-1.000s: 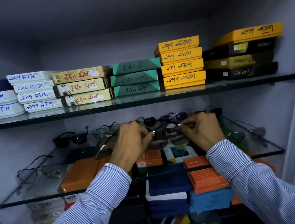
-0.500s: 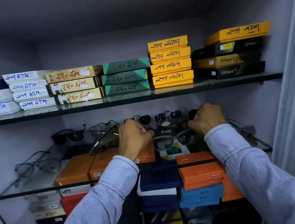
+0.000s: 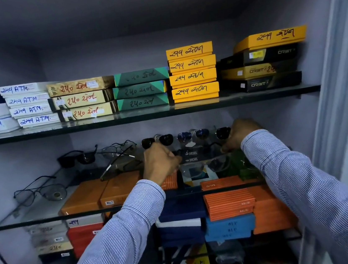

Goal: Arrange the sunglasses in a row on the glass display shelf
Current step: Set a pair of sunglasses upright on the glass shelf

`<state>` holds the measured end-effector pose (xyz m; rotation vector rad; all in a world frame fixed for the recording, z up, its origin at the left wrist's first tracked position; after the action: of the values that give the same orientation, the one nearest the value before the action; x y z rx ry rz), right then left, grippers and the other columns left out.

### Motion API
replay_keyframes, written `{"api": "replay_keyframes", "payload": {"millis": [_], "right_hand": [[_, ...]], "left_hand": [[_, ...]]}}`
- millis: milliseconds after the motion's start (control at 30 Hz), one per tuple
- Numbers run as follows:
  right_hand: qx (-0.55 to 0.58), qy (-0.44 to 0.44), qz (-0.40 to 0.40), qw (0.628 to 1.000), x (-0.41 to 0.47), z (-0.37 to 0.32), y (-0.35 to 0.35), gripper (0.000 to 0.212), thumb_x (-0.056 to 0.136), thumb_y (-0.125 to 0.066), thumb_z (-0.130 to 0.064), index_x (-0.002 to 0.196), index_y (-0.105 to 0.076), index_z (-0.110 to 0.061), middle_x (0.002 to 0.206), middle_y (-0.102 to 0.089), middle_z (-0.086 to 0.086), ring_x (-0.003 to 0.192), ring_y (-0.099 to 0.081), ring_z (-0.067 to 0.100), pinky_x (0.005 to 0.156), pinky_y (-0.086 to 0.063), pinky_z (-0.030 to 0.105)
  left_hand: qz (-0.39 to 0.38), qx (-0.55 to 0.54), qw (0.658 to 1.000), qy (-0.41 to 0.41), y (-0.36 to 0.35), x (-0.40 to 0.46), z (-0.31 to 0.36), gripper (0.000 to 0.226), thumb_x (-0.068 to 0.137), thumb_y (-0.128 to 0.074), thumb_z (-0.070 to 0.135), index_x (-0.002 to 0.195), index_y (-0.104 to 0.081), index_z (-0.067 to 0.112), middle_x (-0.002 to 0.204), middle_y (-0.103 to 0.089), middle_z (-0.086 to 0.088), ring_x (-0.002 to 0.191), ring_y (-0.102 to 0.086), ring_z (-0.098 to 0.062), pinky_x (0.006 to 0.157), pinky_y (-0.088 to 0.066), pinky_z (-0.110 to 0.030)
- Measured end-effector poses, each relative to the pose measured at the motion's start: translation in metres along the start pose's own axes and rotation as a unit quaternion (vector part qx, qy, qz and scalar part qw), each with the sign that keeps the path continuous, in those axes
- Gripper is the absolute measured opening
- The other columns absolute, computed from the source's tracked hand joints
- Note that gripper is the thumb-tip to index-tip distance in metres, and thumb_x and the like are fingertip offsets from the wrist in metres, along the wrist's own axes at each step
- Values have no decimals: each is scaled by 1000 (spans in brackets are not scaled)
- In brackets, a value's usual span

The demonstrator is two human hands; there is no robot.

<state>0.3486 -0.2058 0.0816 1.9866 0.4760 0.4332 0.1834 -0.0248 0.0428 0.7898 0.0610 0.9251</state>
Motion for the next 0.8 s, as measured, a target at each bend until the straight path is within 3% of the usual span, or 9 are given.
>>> {"api": "replay_keyframes", "payload": {"millis": [133,367,567,700,800], "right_hand": [[-20,-1,-11,1000,0,4,-3,57,63,-90,-34,109,-71,-7,103,-72,12,91,-69,29,82,-60,39],[-33,9,-5,999,0,10,-7,68,64,-90,-31,123,-64,-7,126,-63,16,110,-63,34,93,-56,46],[-62,8,13,998,0,12,-5,71,66,-89,-34,126,-61,-9,126,-64,14,109,-63,31,92,-56,45],[-73,4,30,997,-2,12,-4,72,68,-87,-37,128,-59,-10,125,-64,13,109,-63,30,92,-55,43],[-86,12,62,994,-5,8,-2,59,71,-82,-43,117,-65,-11,115,-68,12,103,-65,30,85,-56,38]], "left_hand": [[1,-13,1000,-4,-7,0,1,17,86,-79,17,75,-76,4,65,-75,-6,48,-64,-7,60,-58,-25],[-1,-15,1000,-11,-16,-1,3,17,86,-80,19,75,-75,7,62,-71,-1,44,-60,0,53,-51,-17],[1,-8,1000,-19,-19,1,6,18,86,-80,22,77,-74,8,69,-72,-2,51,-62,-5,64,-60,-25],[13,5,999,-29,-19,1,4,26,86,-80,28,72,-74,7,63,-73,-2,50,-64,-7,63,-59,-24],[30,13,999,-42,-12,1,1,38,86,-78,37,65,-74,7,54,-71,-2,46,-65,-7,61,-58,-25]]}}
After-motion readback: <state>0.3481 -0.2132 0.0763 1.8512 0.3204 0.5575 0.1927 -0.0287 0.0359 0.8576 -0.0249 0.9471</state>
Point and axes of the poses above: each hand's wrist, its own x-axis towards the middle knuckle, its own y-axis out of the back of the hand, z = x × y, the point moved 7 cm from there along x, towards the middle knuckle
